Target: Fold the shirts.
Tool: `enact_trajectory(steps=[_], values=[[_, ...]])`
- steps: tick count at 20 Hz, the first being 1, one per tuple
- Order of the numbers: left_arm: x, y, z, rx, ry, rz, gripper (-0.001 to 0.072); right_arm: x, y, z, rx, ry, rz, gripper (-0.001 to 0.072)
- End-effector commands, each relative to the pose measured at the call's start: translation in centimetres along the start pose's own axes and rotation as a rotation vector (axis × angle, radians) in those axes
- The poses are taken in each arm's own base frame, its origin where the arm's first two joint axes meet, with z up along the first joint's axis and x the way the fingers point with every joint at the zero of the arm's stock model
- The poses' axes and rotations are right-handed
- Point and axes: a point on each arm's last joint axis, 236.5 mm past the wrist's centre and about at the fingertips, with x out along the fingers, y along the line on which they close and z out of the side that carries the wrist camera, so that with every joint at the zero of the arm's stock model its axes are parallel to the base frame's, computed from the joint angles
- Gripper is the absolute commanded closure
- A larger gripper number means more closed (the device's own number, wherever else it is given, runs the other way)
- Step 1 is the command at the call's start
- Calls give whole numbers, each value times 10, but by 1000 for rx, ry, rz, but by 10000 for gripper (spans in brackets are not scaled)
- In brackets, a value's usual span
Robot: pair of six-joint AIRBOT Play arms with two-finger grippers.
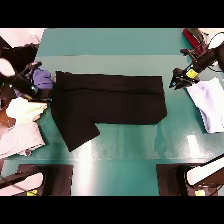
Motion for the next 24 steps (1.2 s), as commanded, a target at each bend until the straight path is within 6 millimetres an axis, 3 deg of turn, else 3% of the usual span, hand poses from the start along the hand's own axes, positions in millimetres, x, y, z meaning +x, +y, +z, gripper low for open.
enact_trajectory(steps=[1, 5, 9, 15, 24], values=[[14, -16, -57, -76, 32, -64, 211, -1, 0, -3, 0, 12, 9, 347], [45, -30, -106, -162, 129, -136, 212, -1, 0, -3, 0, 12, 9, 347], [70, -31, -132, -231, 183, -150, 212, -1, 0, -3, 1, 12, 8, 347], [84, -34, -120, -295, 111, -177, 212, -1, 0, -4, 1, 13, 8, 347], [85, -32, -125, -292, 131, -168, 222, -1, 0, -5, 0, 19, 8, 347]])
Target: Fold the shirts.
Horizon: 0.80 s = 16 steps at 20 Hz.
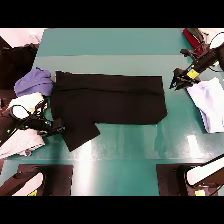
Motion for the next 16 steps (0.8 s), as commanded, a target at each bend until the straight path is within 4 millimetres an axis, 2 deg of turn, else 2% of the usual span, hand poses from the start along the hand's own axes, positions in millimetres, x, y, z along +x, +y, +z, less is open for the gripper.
enact_trajectory(steps=[1, 4, 6, 8, 9, 11, 12, 14, 16], values=[[1, 3, -2, 3, 10, 12, 222, 0, 0, 0, 0, 1, 0, 347], [1, 4, -1, 1, 6, 14, 227, 0, 0, 0, 0, 2, 0, 347], [1, 2, 2, 2, -10, 8, 587, 0, 0, 0, 0, 2, 0, 347], [1, -4, 9, -11, -38, -20, 595, 0, 0, -1, 0, 2, 0, 347], [1, -6, 10, -11, -44, -28, 670, 0, 0, -2, -5, 7, -1, 348], [-3, -9, 12, 1, -48, -33, 675, -3, -1, -5, -6, 13, -2, 407], [-7, -11, 16, 25, -65, -36, 676, -6, -1, -8, -2, -1, -3, 407], [-24, -20, 25, 72, -118, -44, 676, -11, -7, -21, 18, -25, 0, 407], [-41, -29, 28, 131, -147, -53, 675, -6, -17, -47, 70, -22, 9, 406]])
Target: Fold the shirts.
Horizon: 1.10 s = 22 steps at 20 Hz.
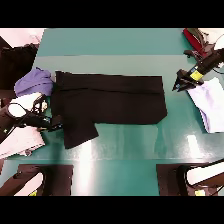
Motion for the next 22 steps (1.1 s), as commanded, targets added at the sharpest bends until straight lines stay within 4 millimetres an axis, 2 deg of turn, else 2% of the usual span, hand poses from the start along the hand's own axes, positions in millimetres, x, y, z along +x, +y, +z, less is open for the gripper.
enact_trajectory(steps=[1, 2, 3, 4, 5, 7, 11, 12, 14, 16, 18, 19, 21, 22], values=[[-21, -14, 7, 98, -38, -18, 675, 10, -14, -36, 68, -5, 13, 402], [-24, -15, 5, 119, -31, -21, 675, 22, -19, -55, 99, 13, 22, 323], [-25, -16, 4, 131, -27, -21, 675, 34, -23, -72, 125, 29, 28, 167], [-25, -16, 3, 141, -23, -21, 675, 50, -25, -90, 146, 46, 31, 105], [-25, -16, 2, 142, -23, -22, 675, 64, -27, -103, 163, 52, 34, 106], [-25, -16, 3, 144, -24, -22, 675, 91, -14, -117, 187, 25, 92, 115], [-25, -16, 1, 144, -16, -23, 674, 126, 14, -110, 215, -89, 183, 119], [-25, -16, 1, 145, -15, -23, 675, 132, 16, -106, 213, -107, 180, 156], [-25, -16, 1, 145, -16, -22, 675, 136, 20, -96, 200, -157, 165, 159], [-25, -16, 1, 145, -17, -22, 674, 135, 18, -84, 227, -206, 161, 229], [-25, -16, 1, 157, -17, -22, 675, 133, 14, -78, 260, -233, 163, 237], [-25, -16, 1, 163, -17, -22, 674, 132, 14, -76, 259, -241, 161, 277], [-25, -16, 1, 163, -19, -22, 674, 132, 15, -73, 255, -253, 160, 282], [-25, -16, 1, 163, -19, -22, 674, 133, 16, -73, 241, -254, 153, 409]])
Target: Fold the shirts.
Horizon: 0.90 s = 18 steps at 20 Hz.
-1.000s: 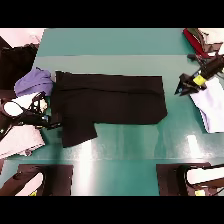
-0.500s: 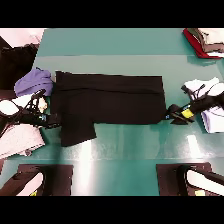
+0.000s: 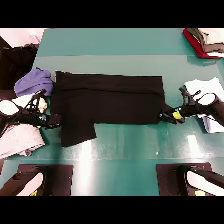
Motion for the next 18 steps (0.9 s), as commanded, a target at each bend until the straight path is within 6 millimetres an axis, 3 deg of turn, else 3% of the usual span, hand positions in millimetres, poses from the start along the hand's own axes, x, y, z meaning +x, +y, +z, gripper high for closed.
enact_trajectory(steps=[1, 3, 5, 7, 10, 12, 15, 18], values=[[0, 0, 1, 8, -4, 0, 674, 4, 4, 6, -26, -39, -6, 572], [-1, -1, 0, 8, -1, 0, 675, 5, 8, 6, -49, -43, -6, 693], [-2, -2, -3, 10, 8, -3, 676, 3, 1, 1, -47, -13, -22, 700], [-2, -8, -10, 3, 40, -29, 677, -6, -24, -11, -53, 57, -95, 700], [1, -25, -32, 59, 127, -52, 678, -39, -67, -24, -74, 94, -226, 700], [8, -47, -45, 122, 167, -70, 677, -68, -87, -26, -74, 52, -288, 700], [13, -79, -62, 195, 208, -129, 676, -101, -94, -33, -55, -12, -284, 700], [2, -96, -44, 212, 149, -167, 676, -115, -91, -30, -52, -88, -275, 700]])
